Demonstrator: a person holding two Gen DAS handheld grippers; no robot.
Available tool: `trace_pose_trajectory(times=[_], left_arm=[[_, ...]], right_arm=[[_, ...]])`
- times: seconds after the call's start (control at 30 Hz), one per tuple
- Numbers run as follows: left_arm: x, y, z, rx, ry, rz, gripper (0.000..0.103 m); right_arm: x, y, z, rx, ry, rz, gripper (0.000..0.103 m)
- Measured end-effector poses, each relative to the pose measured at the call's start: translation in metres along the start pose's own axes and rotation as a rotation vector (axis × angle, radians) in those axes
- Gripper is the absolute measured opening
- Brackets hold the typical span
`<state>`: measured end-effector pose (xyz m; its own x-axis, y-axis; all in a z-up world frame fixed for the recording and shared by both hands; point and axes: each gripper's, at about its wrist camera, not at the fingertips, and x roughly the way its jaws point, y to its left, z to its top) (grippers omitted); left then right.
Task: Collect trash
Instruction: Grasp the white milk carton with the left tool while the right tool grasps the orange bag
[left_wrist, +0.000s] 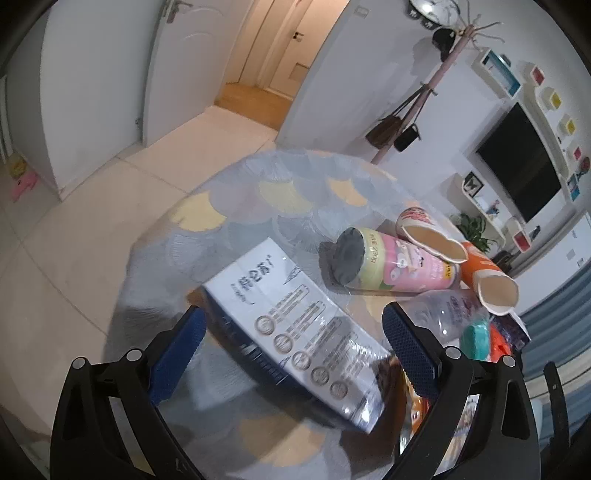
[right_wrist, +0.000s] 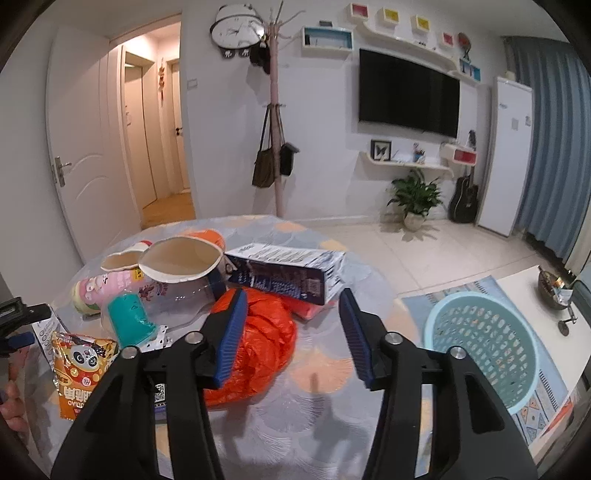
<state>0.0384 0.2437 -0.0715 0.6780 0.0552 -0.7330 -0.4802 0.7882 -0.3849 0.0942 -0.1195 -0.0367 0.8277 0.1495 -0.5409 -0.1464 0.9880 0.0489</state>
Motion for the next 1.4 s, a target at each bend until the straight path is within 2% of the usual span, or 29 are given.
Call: trace_pose_trajectory(times=[0.07, 0.17, 0.33, 0.4, 0.43, 0.53, 0.7, 0.83, 0.9, 0.97, 1.17, 1.23, 1.4], left_arm=[[0.008, -0.006, 0.002, 0.011, 0.015, 0.020, 0.093], [0.020, -0.017, 0.004, 0.038, 0.041, 0.059, 0.093], [0.031, -0.031, 0.001, 0.118, 0.049, 0.131, 0.093], [0.034, -0.036, 0.000, 0.156, 0.054, 0.153, 0.088], [0.036, -0.037, -0.001, 0.168, 0.062, 0.153, 0.084], [0.036, -0.039, -0.002, 0.217, 0.066, 0.149, 0.083], [0.029, -0.041, -0.007, 0.288, 0.069, 0.107, 0.072], [0.024, -0.039, -0.011, 0.325, 0.072, 0.070, 0.068], [0.020, -0.034, -0.012, 0.325, 0.070, 0.045, 0.066], [0.017, -0.031, -0.014, 0.327, 0.059, 0.035, 0.063], [0.003, -0.021, -0.011, 0.295, 0.019, -0.002, 0.061], [-0.005, -0.016, -0.007, 0.277, 0.003, -0.027, 0.060], [-0.031, -0.020, 0.000, 0.285, -0.064, -0.070, 0.060]], right_arm=[[0.010, 0.000, 0.000, 0.011, 0.036, 0.024, 0.064], [0.028, 0.001, 0.000, 0.026, 0.102, 0.060, 0.071], [0.057, 0.005, -0.004, 0.068, 0.202, 0.122, 0.076], [0.068, 0.005, -0.006, 0.087, 0.240, 0.133, 0.078], [0.072, 0.005, -0.008, 0.095, 0.256, 0.140, 0.078], [0.085, 0.006, -0.013, 0.122, 0.306, 0.160, 0.080], [0.103, 0.012, -0.024, 0.155, 0.387, 0.201, 0.082], [0.104, 0.016, -0.028, 0.146, 0.380, 0.193, 0.081], [0.102, 0.016, -0.029, 0.145, 0.375, 0.184, 0.076], [0.100, 0.017, -0.030, 0.138, 0.366, 0.185, 0.065], [0.084, 0.019, -0.031, 0.102, 0.330, 0.192, 0.041], [0.077, 0.019, -0.030, 0.091, 0.317, 0.205, 0.037], [0.045, 0.020, -0.020, 0.032, 0.226, 0.192, 0.036]])
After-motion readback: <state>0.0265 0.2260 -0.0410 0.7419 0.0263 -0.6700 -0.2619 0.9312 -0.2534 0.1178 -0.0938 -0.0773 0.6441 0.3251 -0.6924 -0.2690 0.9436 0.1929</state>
